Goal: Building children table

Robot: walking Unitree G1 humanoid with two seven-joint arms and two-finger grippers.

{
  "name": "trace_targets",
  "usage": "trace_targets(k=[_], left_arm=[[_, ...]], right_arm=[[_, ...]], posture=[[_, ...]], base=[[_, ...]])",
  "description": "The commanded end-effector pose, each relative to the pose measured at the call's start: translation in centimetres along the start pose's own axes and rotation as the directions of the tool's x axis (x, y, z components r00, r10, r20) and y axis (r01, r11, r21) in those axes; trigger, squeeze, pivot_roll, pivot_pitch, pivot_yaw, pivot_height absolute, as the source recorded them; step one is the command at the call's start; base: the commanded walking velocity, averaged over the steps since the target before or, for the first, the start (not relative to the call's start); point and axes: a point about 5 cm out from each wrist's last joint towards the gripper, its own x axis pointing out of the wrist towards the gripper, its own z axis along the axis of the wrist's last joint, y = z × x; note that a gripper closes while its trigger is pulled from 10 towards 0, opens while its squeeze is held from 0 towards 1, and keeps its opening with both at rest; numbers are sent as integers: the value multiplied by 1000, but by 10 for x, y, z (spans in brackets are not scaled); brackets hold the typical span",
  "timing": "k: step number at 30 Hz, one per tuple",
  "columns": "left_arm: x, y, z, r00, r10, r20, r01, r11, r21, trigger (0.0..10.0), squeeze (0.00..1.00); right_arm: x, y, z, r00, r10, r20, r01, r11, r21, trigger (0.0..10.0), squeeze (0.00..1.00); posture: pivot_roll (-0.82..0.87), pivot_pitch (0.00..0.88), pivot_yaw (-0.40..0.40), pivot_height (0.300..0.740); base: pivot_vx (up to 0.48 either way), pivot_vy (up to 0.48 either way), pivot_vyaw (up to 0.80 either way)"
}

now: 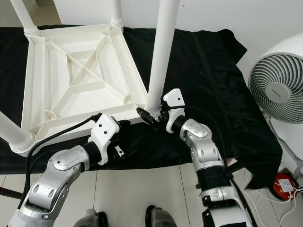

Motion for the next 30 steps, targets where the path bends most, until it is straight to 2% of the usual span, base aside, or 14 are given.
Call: trace_targets(k=[1, 4, 7, 8, 9, 10, 19, 24, 26, 29, 30], left_arm=[[1, -1, 1, 1000, 12, 5, -12, 1000, 7, 10000, 0], [2, -2, 2, 1000, 7, 11, -7, 1000, 6, 10000, 0], [2, -3, 2, 1000, 5, 12, -5, 1000, 6, 10000, 0], [2, -3, 2, 1000, 4, 13, -4, 1000, 6, 10000, 0], [2, -3, 2, 1000, 4, 13, -4, 1000, 6, 10000, 0], [2, -3, 3, 1000, 3, 14, -3, 1000, 7, 10000, 0], [2, -6, 2, 1000, 16, 20, -16, 1000, -5, 10000, 0], [2, -6, 2, 1000, 20, 22, -19, 1000, -11, 10000, 0], [1, -7, 2, 1000, 18, 22, -18, 1000, -14, 10000, 0], [1, -7, 2, 1000, 17, 21, -17, 1000, -15, 10000, 0], [1, -7, 2, 1000, 15, 20, -14, 1000, -18, 10000, 0]], right_arm=[[0, -3, -4, 1000, 28, -15, -28, 1000, 5, 10000, 0], [1, -16, -8, 997, 61, -50, -60, 998, 6, 10000, 0], [2, -18, -10, 995, 70, -65, -69, 998, 7, 9765, 0], [2, -20, -13, 994, 79, -78, -78, 997, 15, 2863, 0], [2, -20, -13, 994, 79, -78, -78, 997, 15, 2863, 0], [2, -21, -15, 993, 87, -83, -85, 996, 22, 0, 0], [4, -12, -21, 995, 74, -64, -70, 995, 65, 0, 0], [12, -8, -24, 994, -82, -72, 87, 994, 63, 0, 0], [16, -3, -24, 984, -163, -75, 170, 980, 100, 0, 0], [16, -1, -24, 979, -188, -74, 196, 974, 115, 0, 0], [18, 3, -22, 970, -235, -69, 242, 962, 123, 0, 0]], posture=[[-60, 102, -18, 740], [-56, 93, -13, 740], [-56, 93, -13, 740], [-52, 86, -14, 740], [-52, 86, -14, 740], [-52, 86, -14, 740], [-40, 79, -26, 740], [-45, 89, -26, 740], [-50, 100, -23, 740], [-50, 100, -23, 740], [-56, 108, -17, 740]], base=[[0, 0, 0], [0, 0, 0], [0, 0, 0], [0, 0, 0], [0, 0, 0], [0, 0, 0], [0, 0, 0], [0, 0, 0], [0, 0, 0], [0, 0, 0], [0, 0, 0]])
